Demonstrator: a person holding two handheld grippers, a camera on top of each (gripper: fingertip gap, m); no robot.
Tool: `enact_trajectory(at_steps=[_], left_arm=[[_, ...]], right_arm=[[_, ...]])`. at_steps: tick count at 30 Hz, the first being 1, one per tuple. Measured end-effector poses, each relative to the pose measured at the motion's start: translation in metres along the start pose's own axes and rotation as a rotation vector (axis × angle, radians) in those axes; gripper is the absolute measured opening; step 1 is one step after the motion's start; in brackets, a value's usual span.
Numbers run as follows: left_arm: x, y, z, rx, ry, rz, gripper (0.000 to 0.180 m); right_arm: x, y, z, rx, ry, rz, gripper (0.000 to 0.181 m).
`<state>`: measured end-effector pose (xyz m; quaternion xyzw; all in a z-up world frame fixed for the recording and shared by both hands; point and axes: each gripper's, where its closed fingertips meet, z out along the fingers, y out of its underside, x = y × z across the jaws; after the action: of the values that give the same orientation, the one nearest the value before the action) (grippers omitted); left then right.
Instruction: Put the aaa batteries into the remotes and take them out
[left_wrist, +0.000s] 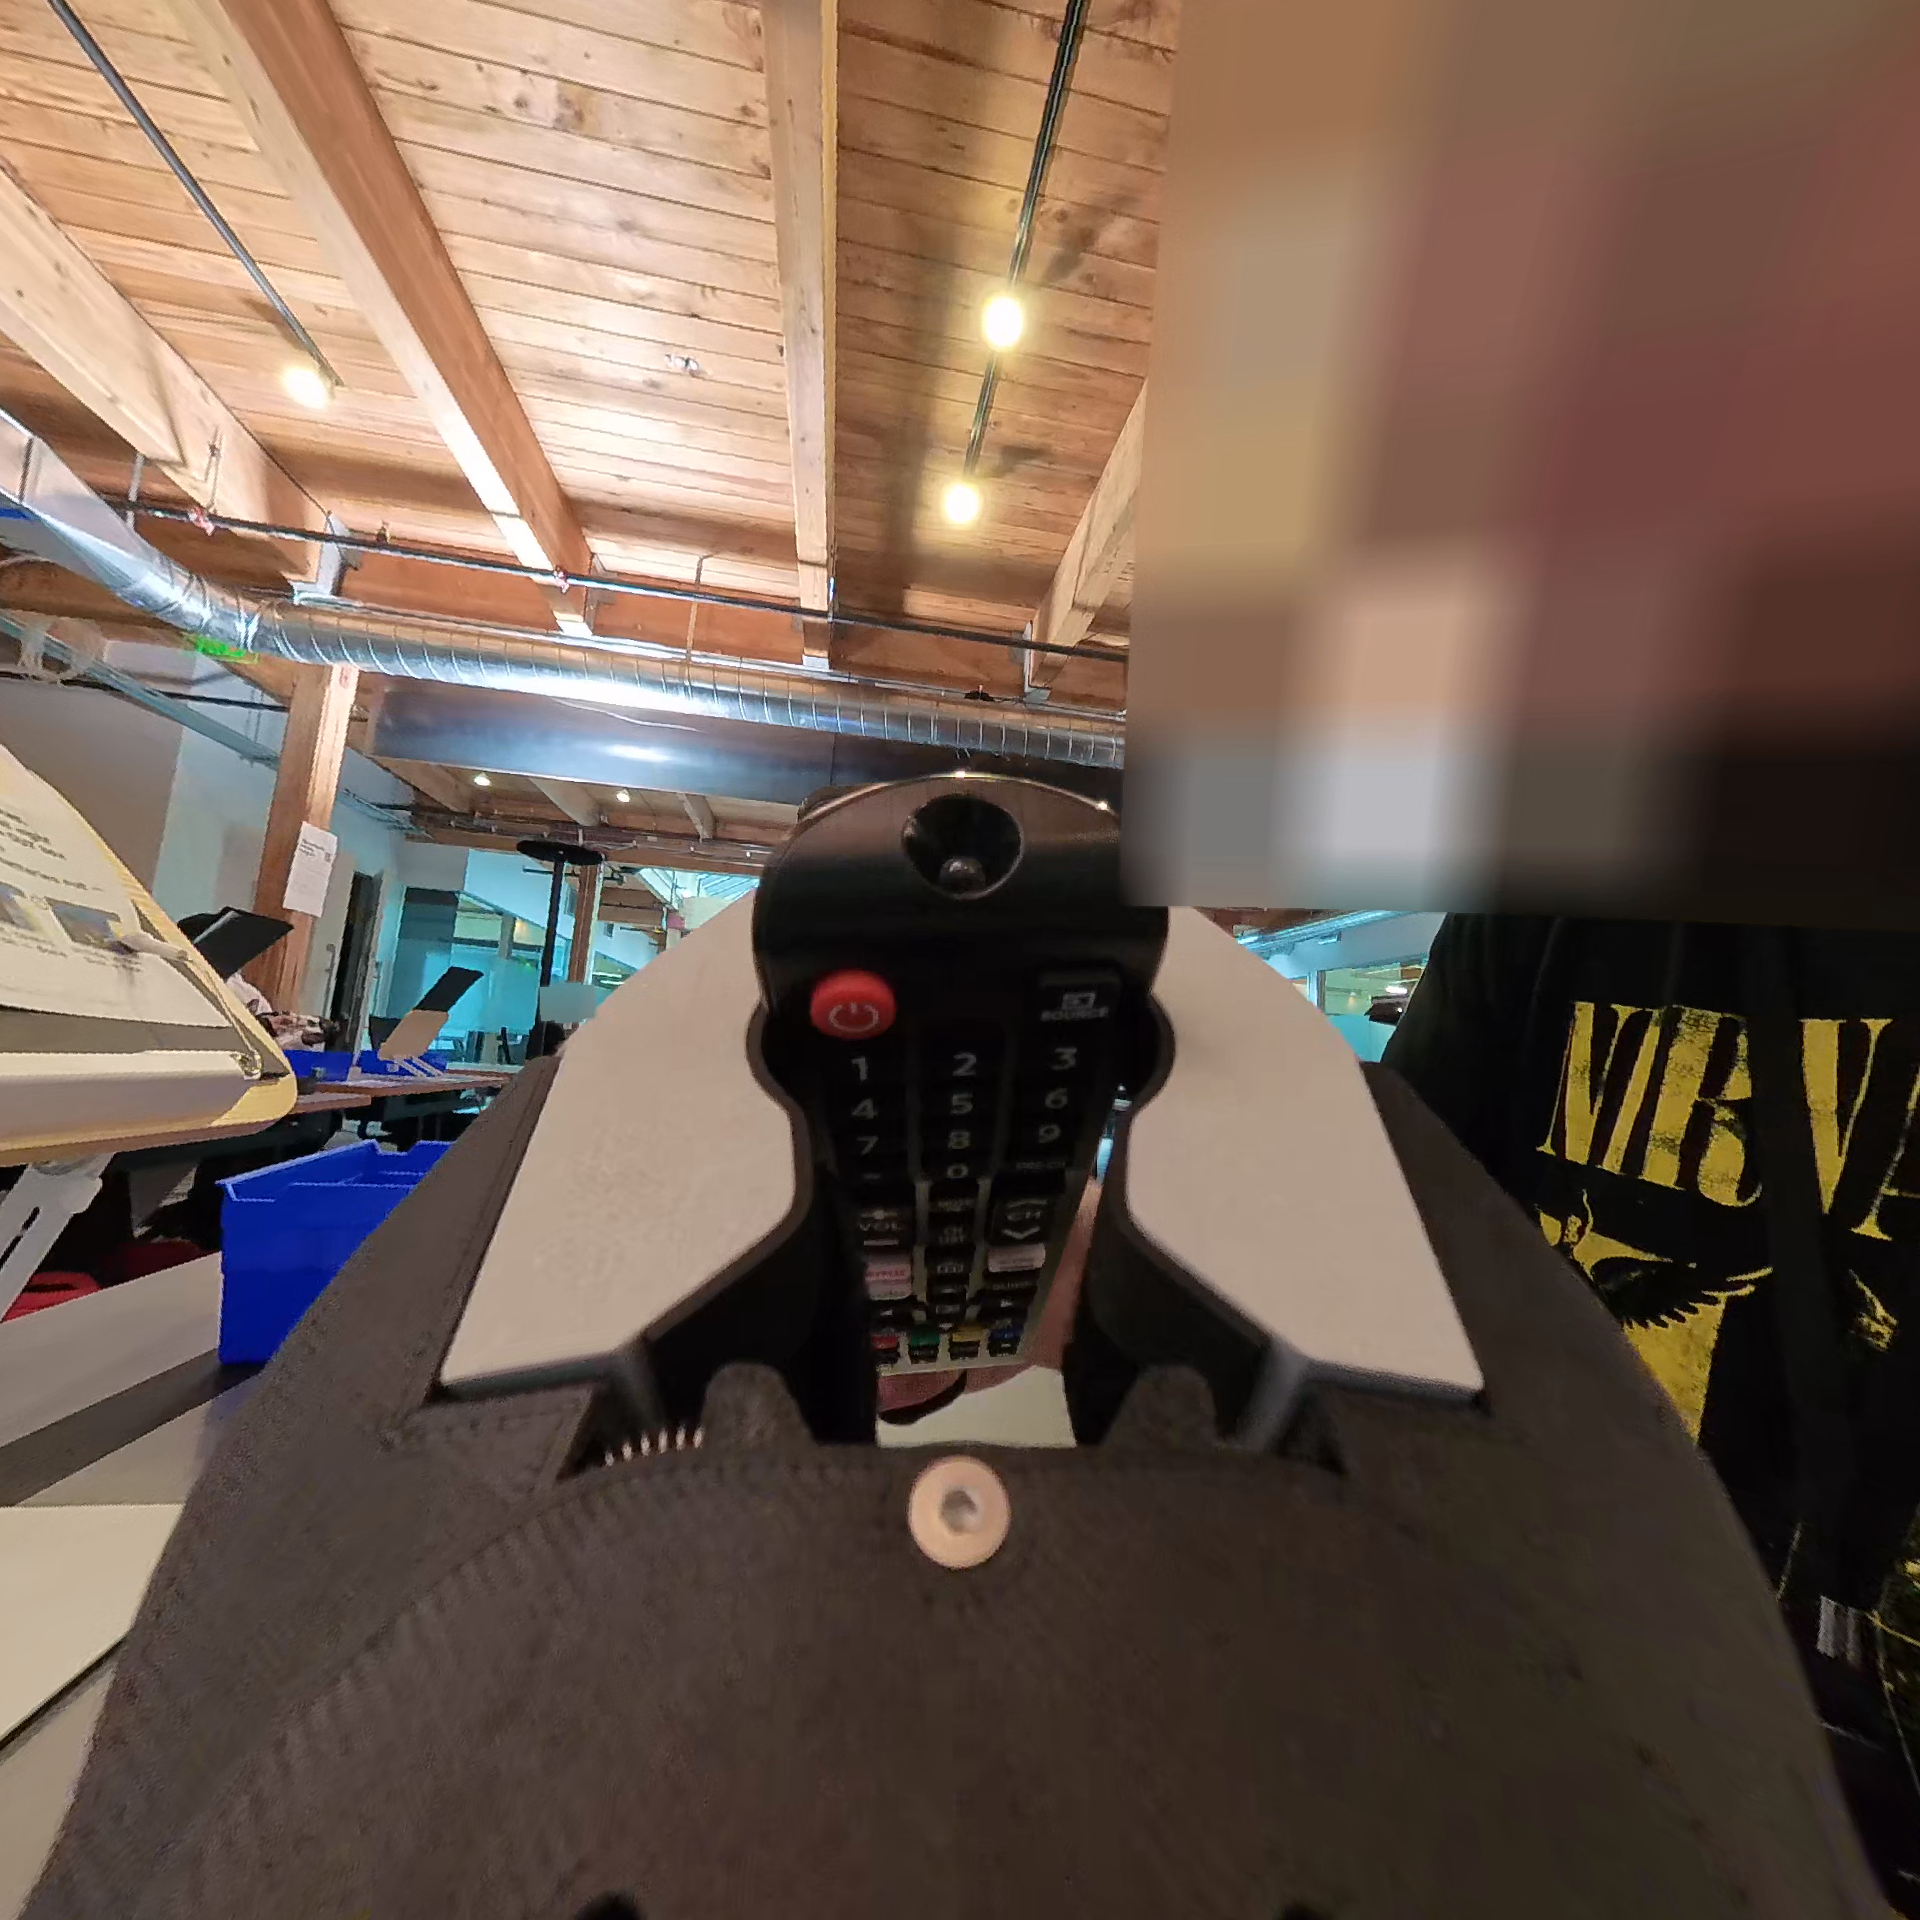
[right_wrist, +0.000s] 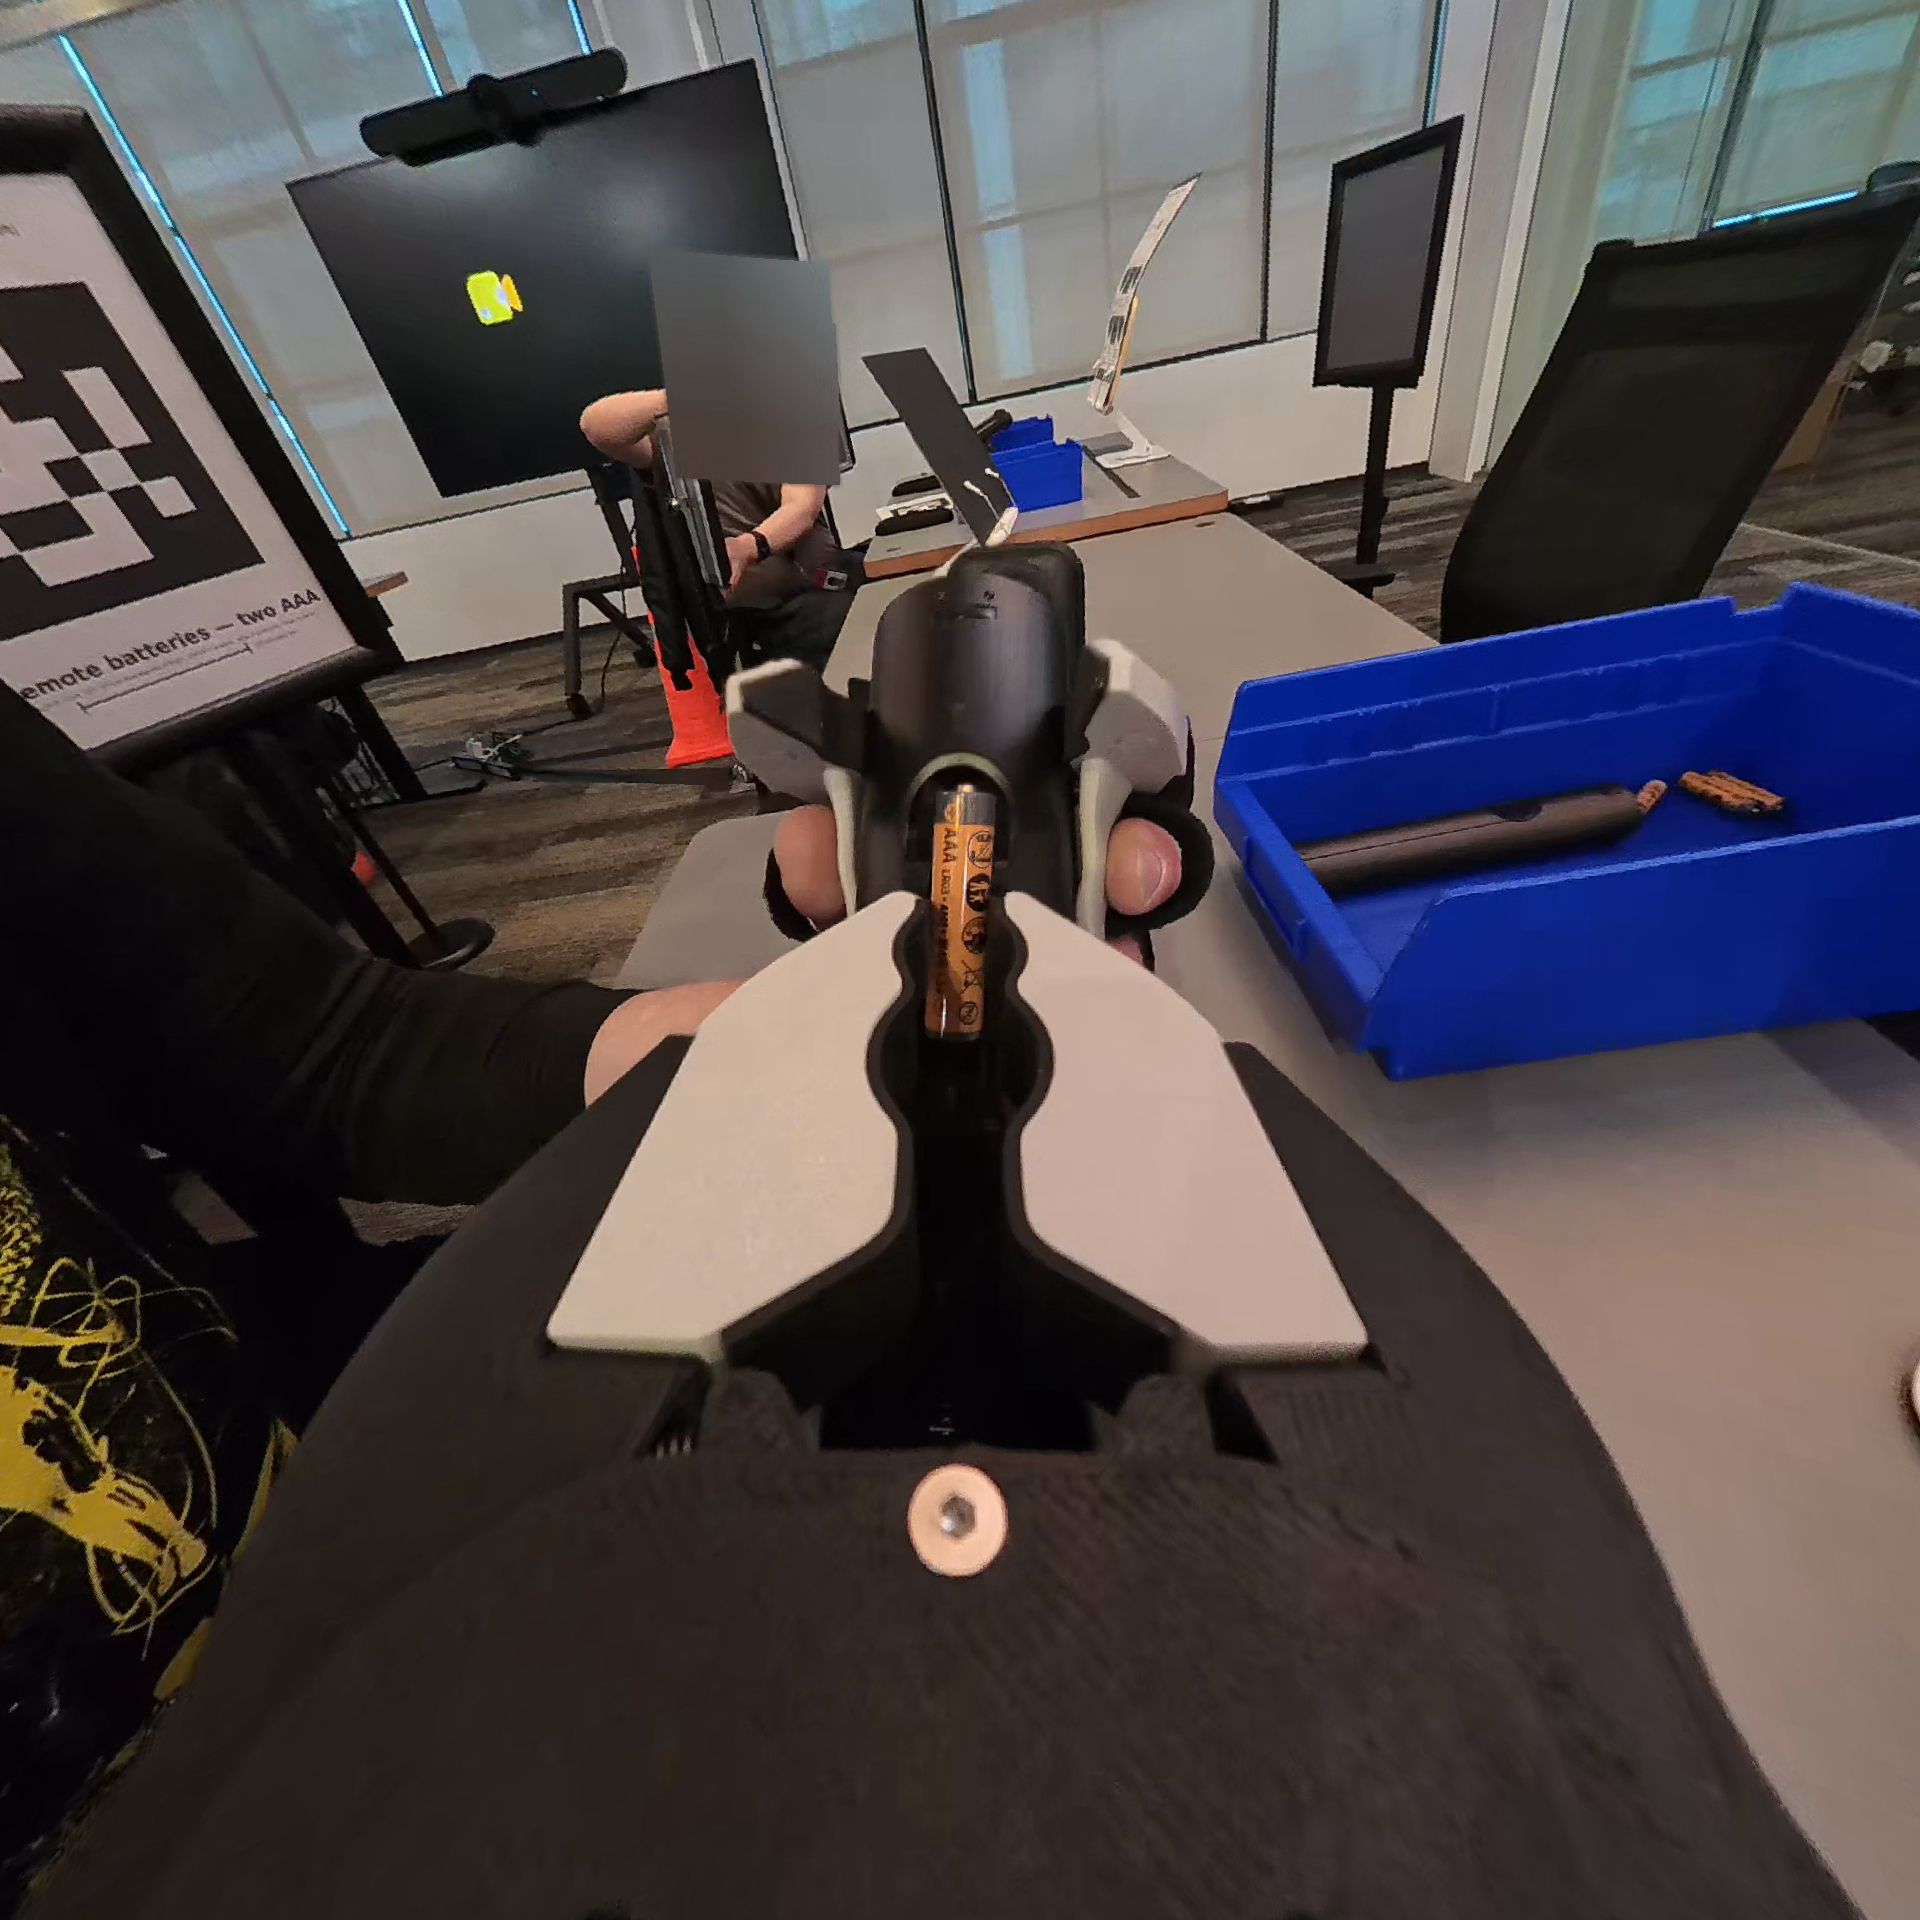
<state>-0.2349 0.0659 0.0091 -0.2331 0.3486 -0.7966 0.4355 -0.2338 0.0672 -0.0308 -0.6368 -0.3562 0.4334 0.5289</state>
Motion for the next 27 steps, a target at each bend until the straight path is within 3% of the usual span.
enact_trajectory(at_steps=[7,12,27], left_arm=[[0.009,-0.009,0.001,0.038,0.041,0.000,0.061],[0.017,-0.017,0.001,0.069,0.085,0.000,0.061],[0.022,-0.024,0.007,0.106,0.083,0.022,0.061]], right_arm=[[-0.009,-0.004,0.004,0.017,-0.033,-0.033,0.010],[-0.019,-0.026,-0.003,0.120,-0.087,-0.015,0.010],[-0.022,-0.013,0.006,0.037,-0.037,-0.102,0.010]])
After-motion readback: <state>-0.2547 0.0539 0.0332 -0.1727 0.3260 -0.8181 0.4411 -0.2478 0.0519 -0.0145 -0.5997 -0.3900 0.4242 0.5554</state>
